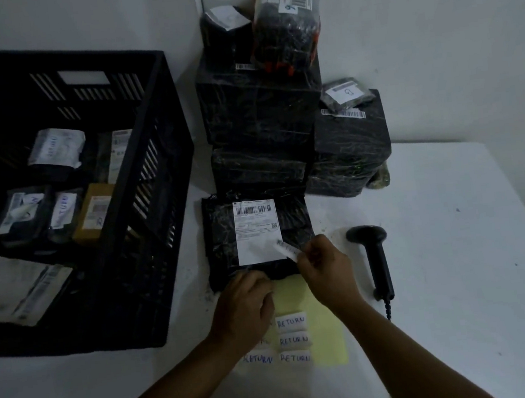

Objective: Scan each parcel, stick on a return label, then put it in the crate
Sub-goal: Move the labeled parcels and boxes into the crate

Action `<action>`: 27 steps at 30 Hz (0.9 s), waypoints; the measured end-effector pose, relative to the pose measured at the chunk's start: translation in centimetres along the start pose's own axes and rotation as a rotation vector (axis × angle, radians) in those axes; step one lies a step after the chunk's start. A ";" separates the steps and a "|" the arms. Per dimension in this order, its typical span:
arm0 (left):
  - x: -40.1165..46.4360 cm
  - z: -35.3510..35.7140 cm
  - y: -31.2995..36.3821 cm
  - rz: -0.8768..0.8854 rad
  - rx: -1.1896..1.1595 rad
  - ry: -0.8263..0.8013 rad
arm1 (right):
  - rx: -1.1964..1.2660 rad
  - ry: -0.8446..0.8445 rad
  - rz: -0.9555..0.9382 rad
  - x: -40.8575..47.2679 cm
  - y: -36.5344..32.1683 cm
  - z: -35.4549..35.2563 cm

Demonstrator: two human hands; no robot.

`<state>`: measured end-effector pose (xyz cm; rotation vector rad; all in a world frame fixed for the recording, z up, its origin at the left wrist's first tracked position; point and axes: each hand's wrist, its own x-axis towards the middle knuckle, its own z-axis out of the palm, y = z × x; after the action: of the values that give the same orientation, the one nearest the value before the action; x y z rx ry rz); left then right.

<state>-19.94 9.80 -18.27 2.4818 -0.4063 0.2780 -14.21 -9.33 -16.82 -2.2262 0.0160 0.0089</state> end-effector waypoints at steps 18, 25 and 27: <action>9.9 -0.5 -5.9 -0.582 -0.044 0.225 | -0.286 -0.147 -0.122 11.3 -2.3 6.1; 11.8 0.8 -6.7 -0.686 -0.009 0.132 | -0.516 -0.188 0.004 11.0 -2.3 7.6; 12.2 1.2 -6.8 -0.705 0.020 0.101 | -0.543 -0.180 0.024 10.7 -2.3 8.0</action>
<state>-6.11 11.61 -19.28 2.4415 0.5139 0.1102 -3.48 -1.72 -20.03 -2.7585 -0.0653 0.2534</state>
